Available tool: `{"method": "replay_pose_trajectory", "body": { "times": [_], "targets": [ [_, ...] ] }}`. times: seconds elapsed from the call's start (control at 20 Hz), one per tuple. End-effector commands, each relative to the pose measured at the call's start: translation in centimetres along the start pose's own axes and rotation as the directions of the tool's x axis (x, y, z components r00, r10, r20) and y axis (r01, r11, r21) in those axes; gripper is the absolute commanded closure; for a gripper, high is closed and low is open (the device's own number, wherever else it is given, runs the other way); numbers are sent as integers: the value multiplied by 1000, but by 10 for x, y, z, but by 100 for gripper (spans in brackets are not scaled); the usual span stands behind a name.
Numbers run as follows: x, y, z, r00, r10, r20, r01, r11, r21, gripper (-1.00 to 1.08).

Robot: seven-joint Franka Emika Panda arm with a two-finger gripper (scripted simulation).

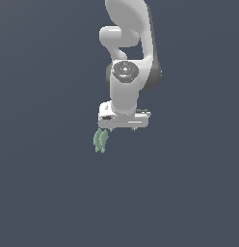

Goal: Pick up the object and move it to a goal position.

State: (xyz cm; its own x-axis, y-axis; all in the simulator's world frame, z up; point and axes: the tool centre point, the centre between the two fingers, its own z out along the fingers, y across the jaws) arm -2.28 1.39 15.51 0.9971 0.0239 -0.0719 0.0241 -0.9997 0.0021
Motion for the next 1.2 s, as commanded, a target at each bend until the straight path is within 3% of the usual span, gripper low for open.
{"method": "replay_pose_trajectory", "body": {
  "times": [0.0, 0.75, 1.15],
  "targets": [
    [0, 0, 0, 1000, 0, 0, 0, 1000, 0, -92],
    [-6, -8, -9, 999, -44, 6, 44, 999, 5, -92],
    [-2, 24, 3, 1000, 19, -15, -19, 1000, 10, -92]
  ]
}}
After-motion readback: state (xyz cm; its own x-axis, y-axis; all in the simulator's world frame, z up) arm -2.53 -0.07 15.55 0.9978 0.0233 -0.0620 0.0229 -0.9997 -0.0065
